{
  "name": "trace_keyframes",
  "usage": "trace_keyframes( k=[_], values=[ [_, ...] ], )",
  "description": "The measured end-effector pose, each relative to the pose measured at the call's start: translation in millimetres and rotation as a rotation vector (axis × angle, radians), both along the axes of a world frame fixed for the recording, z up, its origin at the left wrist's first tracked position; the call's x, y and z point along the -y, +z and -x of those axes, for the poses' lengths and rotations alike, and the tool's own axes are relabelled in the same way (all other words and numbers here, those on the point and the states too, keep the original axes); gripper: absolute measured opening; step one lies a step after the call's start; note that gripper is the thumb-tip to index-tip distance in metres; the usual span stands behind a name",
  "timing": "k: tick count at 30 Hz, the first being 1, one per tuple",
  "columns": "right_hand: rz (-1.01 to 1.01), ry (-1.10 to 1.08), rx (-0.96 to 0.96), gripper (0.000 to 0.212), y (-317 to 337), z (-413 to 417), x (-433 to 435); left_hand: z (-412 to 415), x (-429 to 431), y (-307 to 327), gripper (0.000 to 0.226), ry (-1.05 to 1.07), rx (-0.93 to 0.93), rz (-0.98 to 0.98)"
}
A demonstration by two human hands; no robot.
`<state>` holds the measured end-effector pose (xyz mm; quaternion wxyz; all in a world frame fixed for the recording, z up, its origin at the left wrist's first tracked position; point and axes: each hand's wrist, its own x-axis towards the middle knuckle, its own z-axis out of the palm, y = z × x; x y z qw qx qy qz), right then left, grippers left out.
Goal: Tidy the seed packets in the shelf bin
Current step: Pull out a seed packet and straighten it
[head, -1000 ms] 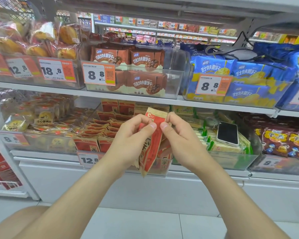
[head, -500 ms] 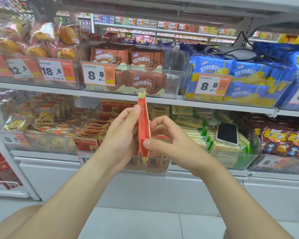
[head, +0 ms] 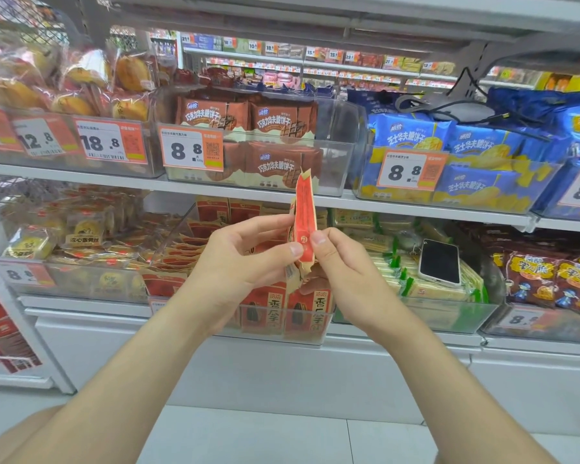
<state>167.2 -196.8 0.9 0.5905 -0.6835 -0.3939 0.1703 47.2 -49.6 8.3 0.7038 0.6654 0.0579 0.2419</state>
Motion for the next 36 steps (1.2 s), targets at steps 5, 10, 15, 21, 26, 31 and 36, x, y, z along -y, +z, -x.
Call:
trace_keyframes(
  k=[5, 10, 15, 21, 26, 31, 36],
  values=[
    [-0.004, -0.025, 0.010, 0.034, 3, 2, 0, -1, -2, -2, 0.043, -0.004, 0.004, -0.002],
    [-0.014, -0.058, -0.013, 0.037, 6, 4, 0, -3, -2, -2, 0.039, -0.011, 0.001, -0.002],
    [-0.019, -0.124, -0.014, 0.068, 7, 3, 3, -1, -4, 0, 0.048, -0.198, -0.008, 0.047],
    [0.017, -0.177, 0.152, 0.139, 1, -1, 6, 5, -3, -2, 0.063, -0.276, -0.093, -0.258],
    [-0.037, -0.336, 0.153, 0.124, 0, -9, 3, 5, 2, -1, 0.048, -0.244, -0.115, -0.241],
    [-0.063, -0.387, 0.067, 0.111, 3, -12, 0, 5, 1, 2, 0.046, -0.264, -0.127, -0.280],
    [-0.055, -0.324, -0.028, 0.085, 9, -10, 3, 11, -11, 6, 0.043, -0.321, -0.191, -0.245]
  ],
)
